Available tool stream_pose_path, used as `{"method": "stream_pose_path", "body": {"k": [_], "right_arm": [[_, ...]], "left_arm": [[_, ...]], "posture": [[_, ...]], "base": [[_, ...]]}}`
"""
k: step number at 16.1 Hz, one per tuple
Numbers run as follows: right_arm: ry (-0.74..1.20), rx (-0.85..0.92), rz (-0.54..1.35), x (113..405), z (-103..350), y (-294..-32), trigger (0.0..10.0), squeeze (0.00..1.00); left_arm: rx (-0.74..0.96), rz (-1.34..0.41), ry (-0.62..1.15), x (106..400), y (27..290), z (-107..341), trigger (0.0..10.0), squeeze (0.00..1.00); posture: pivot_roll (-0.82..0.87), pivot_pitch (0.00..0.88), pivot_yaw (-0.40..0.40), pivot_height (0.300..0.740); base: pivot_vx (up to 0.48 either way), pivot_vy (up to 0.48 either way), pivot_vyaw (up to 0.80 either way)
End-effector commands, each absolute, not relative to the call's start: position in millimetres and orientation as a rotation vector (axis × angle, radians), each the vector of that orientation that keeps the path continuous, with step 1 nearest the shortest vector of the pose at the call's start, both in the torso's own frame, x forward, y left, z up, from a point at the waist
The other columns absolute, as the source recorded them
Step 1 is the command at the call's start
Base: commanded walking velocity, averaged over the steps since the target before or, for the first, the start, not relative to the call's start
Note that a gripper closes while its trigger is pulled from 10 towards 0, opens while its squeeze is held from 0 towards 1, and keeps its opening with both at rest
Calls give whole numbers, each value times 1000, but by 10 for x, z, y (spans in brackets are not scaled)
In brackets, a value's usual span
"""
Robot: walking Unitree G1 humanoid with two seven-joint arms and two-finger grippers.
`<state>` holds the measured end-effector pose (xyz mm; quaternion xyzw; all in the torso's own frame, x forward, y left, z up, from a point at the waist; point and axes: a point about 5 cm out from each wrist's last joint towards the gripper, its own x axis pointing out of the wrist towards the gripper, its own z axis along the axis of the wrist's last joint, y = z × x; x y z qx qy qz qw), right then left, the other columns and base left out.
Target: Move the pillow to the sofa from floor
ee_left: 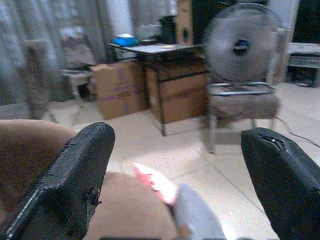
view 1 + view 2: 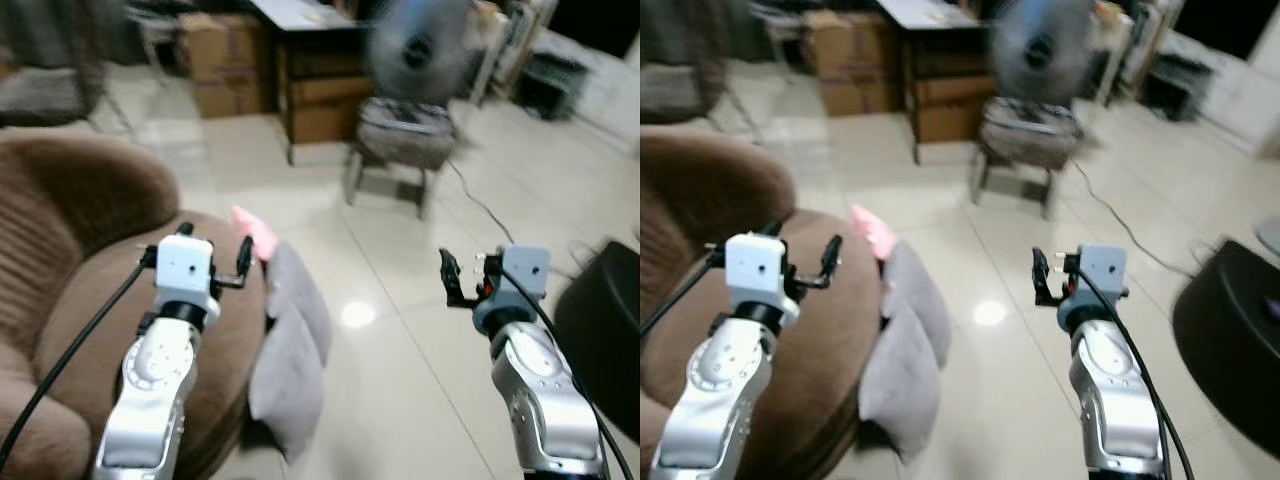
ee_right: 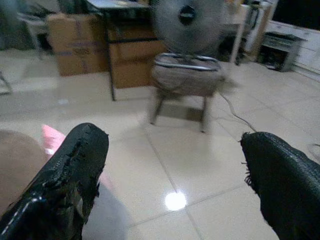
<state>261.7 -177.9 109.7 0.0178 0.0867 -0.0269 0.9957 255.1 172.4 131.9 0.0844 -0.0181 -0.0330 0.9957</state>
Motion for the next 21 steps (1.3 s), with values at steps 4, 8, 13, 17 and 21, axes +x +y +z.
{"method": "stream_pose_path", "body": {"k": [4, 8, 13, 17, 21], "right_arm": [[161, 28, -12, 2648, 1139, -1716, 10000, 0], [169, 24, -10, 2659, 1119, -1708, 10000, 0], [181, 35, -23, 2627, 1096, -1721, 10000, 0], [186, 34, 1, 2591, 1094, -1694, 10000, 0], [183, -9, 24, 2583, 1090, -1689, 10000, 0]], "left_arm": [[178, -53, -42, 2571, 1762, 1329, 10000, 0], [179, -51, -42, 2570, 1764, 1331, 10000, 0], [181, -64, -40, 2560, 1744, 1336, 10000, 0], [191, -53, -16, 2531, 1765, 1297, 10000, 0], [205, -39, -8, 2517, 1792, 1285, 10000, 0]], "posture": [[25, 0, -41, 740], [25, 0, -41, 740], [24, 0, -34, 740], [20, 0, -39, 740], [23, 0, -45, 731]], "base": [[335, 0, 0], [314, 0, 0], [312, 0, -620], [0, 0, 0], [0, 0, 0]]}}
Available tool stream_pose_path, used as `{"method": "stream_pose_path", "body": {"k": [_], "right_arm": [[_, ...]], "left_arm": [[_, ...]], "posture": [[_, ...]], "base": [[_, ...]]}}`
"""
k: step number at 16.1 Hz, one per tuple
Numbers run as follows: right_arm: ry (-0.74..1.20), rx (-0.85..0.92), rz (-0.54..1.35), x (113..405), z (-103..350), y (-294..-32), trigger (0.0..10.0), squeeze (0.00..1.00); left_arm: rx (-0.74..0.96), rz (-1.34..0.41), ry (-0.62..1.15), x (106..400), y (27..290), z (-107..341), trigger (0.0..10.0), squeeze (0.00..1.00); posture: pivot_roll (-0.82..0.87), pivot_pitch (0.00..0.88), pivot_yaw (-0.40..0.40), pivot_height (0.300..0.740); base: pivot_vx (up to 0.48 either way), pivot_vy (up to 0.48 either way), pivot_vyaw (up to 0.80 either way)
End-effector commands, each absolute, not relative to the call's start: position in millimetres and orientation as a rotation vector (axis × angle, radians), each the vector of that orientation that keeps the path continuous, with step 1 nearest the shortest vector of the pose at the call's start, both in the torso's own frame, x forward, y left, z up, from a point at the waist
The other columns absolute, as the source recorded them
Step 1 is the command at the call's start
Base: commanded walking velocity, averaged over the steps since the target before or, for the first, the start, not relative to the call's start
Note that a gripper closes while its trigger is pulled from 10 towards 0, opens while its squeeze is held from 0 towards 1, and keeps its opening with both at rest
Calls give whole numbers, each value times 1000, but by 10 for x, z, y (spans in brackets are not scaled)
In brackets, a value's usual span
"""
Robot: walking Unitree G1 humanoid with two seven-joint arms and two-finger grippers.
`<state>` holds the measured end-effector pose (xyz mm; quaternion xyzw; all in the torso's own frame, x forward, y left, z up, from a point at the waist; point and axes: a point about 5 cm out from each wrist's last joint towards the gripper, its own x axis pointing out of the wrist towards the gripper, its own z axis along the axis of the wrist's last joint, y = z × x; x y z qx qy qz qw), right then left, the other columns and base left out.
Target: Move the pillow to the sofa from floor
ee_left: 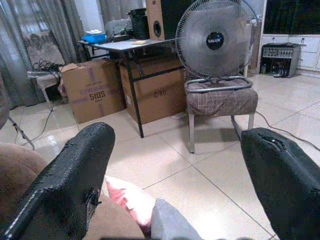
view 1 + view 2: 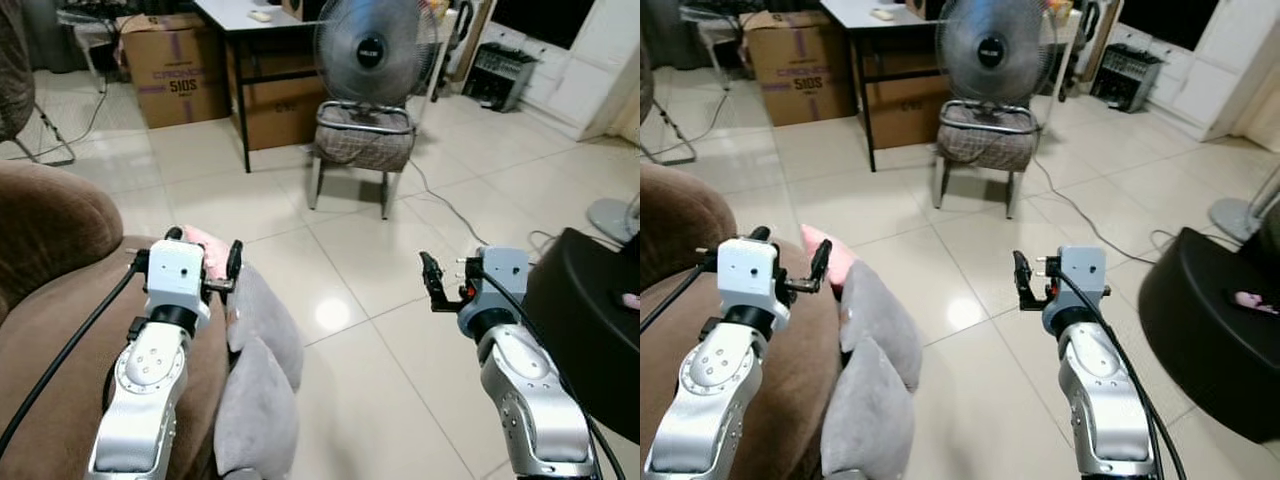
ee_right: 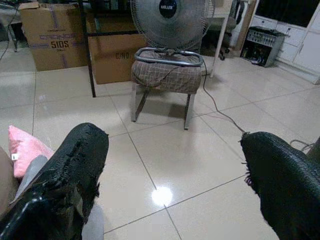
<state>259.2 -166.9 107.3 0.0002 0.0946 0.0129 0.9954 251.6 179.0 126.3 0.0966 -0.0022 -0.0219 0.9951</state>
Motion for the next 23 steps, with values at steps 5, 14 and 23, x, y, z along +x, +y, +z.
{"method": "stream_pose_path", "body": {"k": [5, 14, 23], "right_arm": [[183, -8, 40, 2567, 1088, -1661, 10000, 0], [184, -28, 31, 2555, 1052, -1663, 10000, 0], [151, -35, 7, 2535, 1039, -1701, 10000, 0]], "left_arm": [[207, -40, -3, 2500, 1792, 1281, 10000, 0], [211, -62, -3, 2503, 1774, 1273, 10000, 0], [235, -109, -25, 2547, 1736, 1289, 10000, 0]], "posture": [[26, 0, -49, 697], [31, 0, -47, 622], [25, 0, -31, 622]], "base": [[0, 0, 0], [0, 0, 0], [0, -190, 0]]}}
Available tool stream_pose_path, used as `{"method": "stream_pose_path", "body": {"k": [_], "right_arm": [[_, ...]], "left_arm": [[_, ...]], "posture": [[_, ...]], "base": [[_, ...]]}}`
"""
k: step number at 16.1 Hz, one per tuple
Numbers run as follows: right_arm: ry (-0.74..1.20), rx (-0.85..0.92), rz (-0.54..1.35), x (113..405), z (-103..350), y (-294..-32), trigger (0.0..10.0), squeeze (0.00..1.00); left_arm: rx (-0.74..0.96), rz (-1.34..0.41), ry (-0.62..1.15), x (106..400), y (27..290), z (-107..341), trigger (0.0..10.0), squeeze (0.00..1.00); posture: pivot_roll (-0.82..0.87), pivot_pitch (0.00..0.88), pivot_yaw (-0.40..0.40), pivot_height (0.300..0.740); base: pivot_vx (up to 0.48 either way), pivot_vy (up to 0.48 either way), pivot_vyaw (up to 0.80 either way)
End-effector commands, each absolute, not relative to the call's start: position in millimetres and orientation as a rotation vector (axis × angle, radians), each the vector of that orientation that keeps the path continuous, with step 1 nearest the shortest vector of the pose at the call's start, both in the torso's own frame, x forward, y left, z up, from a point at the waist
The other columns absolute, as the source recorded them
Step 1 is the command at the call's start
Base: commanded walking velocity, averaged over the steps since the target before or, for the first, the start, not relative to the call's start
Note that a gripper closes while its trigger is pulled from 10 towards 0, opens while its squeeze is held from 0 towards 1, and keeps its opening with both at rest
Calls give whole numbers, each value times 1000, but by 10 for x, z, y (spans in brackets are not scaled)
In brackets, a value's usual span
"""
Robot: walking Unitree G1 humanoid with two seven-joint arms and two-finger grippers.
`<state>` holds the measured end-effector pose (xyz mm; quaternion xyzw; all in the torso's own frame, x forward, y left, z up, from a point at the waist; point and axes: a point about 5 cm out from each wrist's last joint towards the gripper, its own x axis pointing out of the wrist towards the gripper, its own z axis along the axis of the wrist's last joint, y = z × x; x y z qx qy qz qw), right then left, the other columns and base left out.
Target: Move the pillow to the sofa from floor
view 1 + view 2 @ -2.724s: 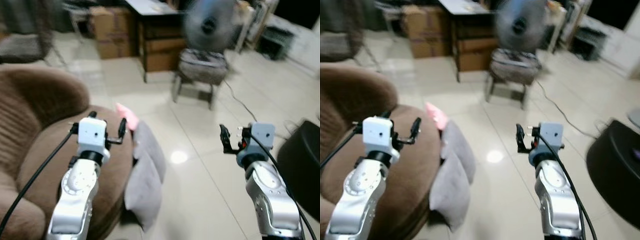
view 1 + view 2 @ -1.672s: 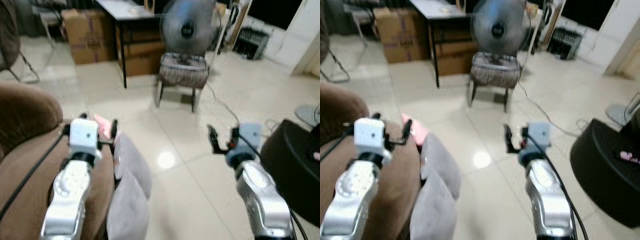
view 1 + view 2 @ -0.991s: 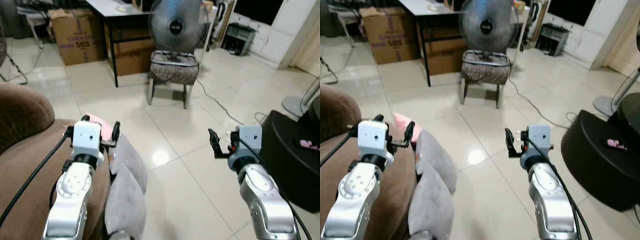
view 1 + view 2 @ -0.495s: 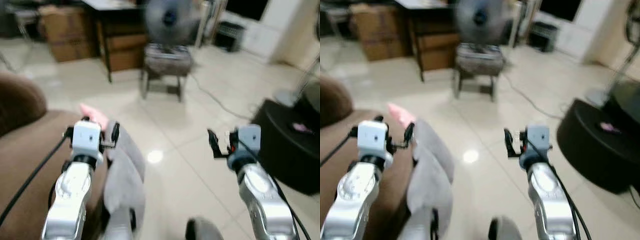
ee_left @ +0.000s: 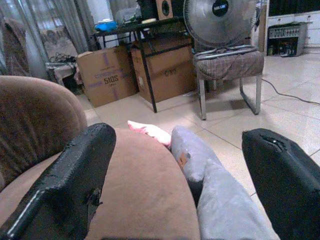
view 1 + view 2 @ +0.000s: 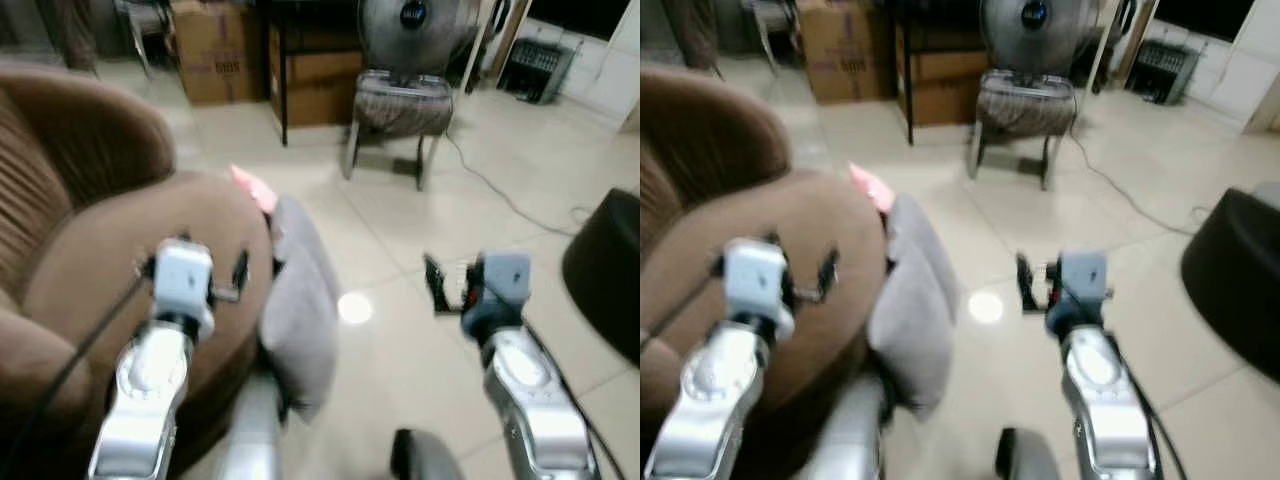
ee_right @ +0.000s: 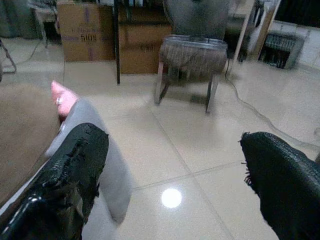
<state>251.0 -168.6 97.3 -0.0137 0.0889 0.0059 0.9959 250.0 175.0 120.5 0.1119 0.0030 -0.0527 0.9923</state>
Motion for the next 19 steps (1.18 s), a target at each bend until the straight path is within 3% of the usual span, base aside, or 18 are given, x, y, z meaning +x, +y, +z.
{"method": "stream_pose_path", "body": {"k": [1, 9, 13, 19], "right_arm": [[151, -37, 7, 2536, 1037, -1701, 10000, 0], [153, -44, 0, 2517, 1024, -1715, 10000, 0], [159, -31, -15, 2513, 1022, -1736, 10000, 0], [156, -43, -12, 2527, 1022, -1724, 10000, 0]], "left_arm": [[237, -109, -26, 2552, 1732, 1287, 10000, 0], [247, -130, -30, 2573, 1698, 1288, 10000, 0], [234, -135, -37, 2588, 1689, 1294, 10000, 0], [235, -128, -38, 2599, 1701, 1297, 10000, 0]], "posture": [[25, 0, -31, 622], [18, 0, -26, 622], [13, 0, -21, 622], [16, 0, -24, 622]], "base": [[0, -480, 0], [0, -46, 0], [0, 0, -783], [0, 0, 0]]}}
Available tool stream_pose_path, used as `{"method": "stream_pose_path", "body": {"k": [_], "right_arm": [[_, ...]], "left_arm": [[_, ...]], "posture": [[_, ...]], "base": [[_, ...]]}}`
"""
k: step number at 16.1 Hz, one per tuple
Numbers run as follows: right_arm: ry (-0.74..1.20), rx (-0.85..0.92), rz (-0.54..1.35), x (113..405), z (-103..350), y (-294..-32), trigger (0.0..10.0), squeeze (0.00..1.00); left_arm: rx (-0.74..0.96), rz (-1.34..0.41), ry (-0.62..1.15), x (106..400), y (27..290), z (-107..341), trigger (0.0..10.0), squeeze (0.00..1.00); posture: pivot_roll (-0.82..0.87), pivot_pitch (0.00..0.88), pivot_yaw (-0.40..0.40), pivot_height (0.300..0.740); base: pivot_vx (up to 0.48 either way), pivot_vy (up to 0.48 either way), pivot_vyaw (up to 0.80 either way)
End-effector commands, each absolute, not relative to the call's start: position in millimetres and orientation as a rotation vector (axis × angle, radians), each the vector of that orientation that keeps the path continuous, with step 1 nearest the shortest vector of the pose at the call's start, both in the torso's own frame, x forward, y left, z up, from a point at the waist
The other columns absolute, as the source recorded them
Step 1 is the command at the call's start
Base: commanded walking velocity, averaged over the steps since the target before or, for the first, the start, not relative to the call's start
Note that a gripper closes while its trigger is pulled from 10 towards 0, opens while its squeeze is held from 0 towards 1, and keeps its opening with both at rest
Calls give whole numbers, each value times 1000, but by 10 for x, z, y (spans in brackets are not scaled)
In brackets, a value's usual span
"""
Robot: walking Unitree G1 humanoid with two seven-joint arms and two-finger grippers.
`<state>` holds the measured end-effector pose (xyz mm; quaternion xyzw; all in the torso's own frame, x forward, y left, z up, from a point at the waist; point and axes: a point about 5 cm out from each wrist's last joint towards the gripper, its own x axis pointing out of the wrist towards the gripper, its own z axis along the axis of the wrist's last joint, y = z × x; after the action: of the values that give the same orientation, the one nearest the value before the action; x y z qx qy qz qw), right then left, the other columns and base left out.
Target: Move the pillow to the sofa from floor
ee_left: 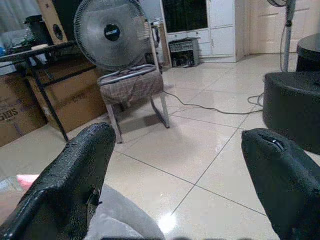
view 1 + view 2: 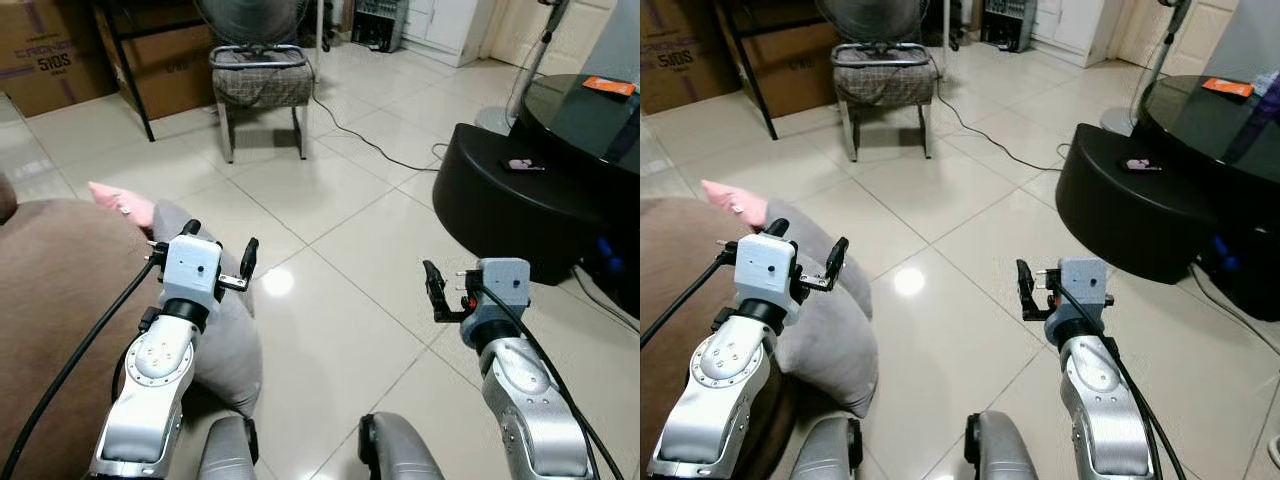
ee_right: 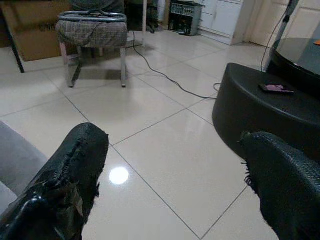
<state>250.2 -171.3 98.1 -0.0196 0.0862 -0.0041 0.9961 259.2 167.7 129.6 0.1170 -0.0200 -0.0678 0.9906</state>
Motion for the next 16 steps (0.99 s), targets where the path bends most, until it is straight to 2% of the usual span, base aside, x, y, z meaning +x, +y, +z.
{"method": "stream_pose_path", "body": {"k": [1, 3, 6, 9, 14, 16], "right_arm": [[156, -44, -15, 2526, 1022, -1729, 10000, 0], [157, -47, -21, 2522, 1020, -1746, 10000, 0], [155, -47, -25, 2515, 1018, -1748, 10000, 0], [169, -38, -27, 2511, 1001, -1750, 10000, 0], [162, -94, -17, 2513, 1013, -1753, 10000, 0], [165, -115, 7, 2514, 1011, -1722, 10000, 0]], "left_arm": [[235, -129, -38, 2600, 1700, 1297, 10000, 0], [234, -132, -39, 2601, 1692, 1298, 10000, 0], [230, -136, -40, 2607, 1690, 1301, 10000, 0], [229, -138, -41, 2615, 1686, 1304, 10000, 0], [225, -138, -41, 2616, 1685, 1300, 10000, 0], [225, -136, -41, 2614, 1686, 1299, 10000, 0]], "posture": [[16, 0, -24, 622], [14, 0, -20, 622], [11, 0, -18, 622], [11, 0, -18, 622], [11, 0, -18, 622], [11, 0, -18, 622]], "base": [[0, 0, 0], [0, 0, 0], [309, 0, 0], [329, 0, -800], [325, 0, 0], [328, 0, 800]]}}
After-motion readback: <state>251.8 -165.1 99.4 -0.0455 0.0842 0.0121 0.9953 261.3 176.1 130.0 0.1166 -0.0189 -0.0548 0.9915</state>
